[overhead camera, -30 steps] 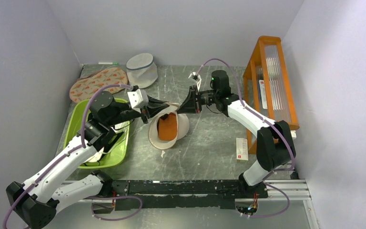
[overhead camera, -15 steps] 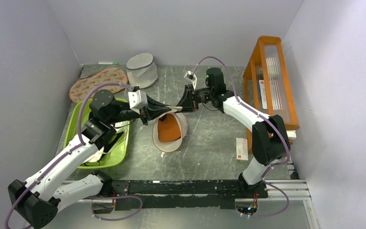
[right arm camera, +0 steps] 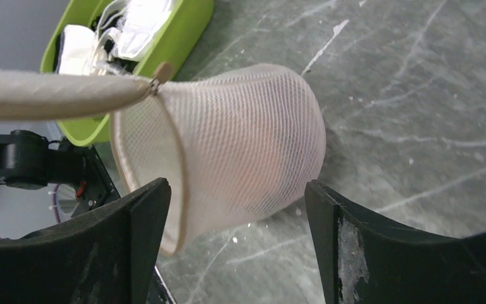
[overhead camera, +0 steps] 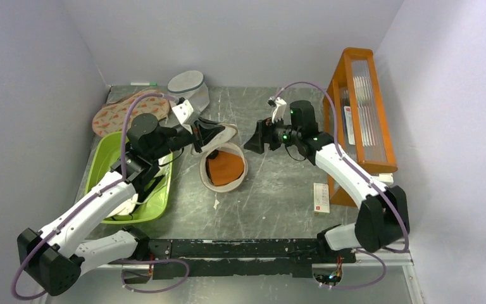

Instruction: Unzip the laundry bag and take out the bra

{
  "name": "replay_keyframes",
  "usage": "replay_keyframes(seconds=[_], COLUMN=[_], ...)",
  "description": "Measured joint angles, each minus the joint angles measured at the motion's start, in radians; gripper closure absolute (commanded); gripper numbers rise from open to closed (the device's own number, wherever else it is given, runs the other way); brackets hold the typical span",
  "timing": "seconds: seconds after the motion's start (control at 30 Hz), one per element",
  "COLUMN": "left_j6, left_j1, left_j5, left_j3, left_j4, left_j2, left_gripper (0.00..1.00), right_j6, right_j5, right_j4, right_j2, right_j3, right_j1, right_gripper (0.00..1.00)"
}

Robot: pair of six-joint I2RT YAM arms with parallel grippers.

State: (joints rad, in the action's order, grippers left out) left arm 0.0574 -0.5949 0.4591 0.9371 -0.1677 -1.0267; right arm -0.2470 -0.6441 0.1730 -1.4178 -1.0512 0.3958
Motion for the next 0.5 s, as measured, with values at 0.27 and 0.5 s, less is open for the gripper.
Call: replay_keyframes(seconds=[0.27,0.5], left_j6=[0.042,0.056], left_j1=[0.01,0.011], left_j5=[-0.03,-0.04], left_j3=[0.018,0.019], left_j4=[0.011,0.011], left_j2=[-0.047,-0.049], left_gripper=[0.93,0.93], right_j6=[-0.071,-0.139], right_j5=[0.215,0.452], right_j4=[0.01,-0.018], right_j2=[0.176,0.126], right_j3=[0.12,0.152], right_j1=[0.143,0.28], right_gripper=[0.14,0.26])
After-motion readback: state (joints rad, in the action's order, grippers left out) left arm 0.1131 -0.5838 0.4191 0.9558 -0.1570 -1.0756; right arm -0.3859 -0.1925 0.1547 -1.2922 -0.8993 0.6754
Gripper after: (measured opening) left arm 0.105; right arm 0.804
